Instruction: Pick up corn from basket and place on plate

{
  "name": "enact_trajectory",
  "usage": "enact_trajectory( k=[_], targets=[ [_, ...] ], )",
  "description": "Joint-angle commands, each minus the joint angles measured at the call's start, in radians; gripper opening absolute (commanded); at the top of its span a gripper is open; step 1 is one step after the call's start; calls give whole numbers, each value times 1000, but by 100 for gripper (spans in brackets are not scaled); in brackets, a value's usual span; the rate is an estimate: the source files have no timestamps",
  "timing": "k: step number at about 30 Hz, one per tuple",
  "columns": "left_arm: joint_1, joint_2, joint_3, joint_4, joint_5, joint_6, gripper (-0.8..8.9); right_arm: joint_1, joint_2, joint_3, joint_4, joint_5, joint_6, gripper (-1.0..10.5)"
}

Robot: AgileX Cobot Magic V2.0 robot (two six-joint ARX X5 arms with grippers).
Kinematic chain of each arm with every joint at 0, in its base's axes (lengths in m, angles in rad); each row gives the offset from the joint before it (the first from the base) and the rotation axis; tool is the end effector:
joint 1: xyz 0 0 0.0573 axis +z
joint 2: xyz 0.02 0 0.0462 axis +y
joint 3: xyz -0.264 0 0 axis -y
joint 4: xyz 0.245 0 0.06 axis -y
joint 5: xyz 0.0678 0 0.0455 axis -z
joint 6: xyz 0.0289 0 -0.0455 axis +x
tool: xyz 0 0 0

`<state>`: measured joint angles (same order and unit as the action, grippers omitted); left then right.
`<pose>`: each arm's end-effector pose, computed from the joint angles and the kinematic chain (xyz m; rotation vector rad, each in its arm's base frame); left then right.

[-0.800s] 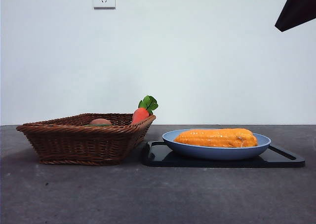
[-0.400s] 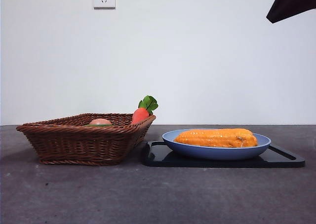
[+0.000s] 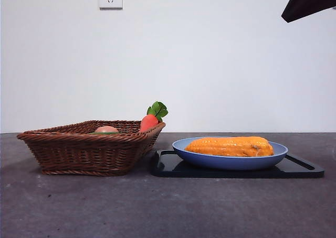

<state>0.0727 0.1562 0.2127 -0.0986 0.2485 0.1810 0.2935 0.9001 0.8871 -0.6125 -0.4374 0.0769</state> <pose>0.0964 -0.0001 0.2143 0.1738 0.0256 -0.1790 0.1667 0.0632 0.3121 0.1170 0.6646 0.6818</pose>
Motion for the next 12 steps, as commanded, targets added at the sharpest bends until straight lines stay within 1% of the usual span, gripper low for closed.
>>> enact_trajectory(
  k=[1,7,9,12],
  targets=[
    [1,-51,-67,16,-19,-14,8,4,5,10,11,1,-6,2],
    [1,-131,-159,6,-21,-19,8,4,5,10,11,1,-6,2],
    [1,-155,-177,-10,-21,-35,8,4,5,10,11,1,-6,2],
    [1,-154,-193,-20,-21,-40,8,4,5,10,11,1,-6,2]
  ],
)
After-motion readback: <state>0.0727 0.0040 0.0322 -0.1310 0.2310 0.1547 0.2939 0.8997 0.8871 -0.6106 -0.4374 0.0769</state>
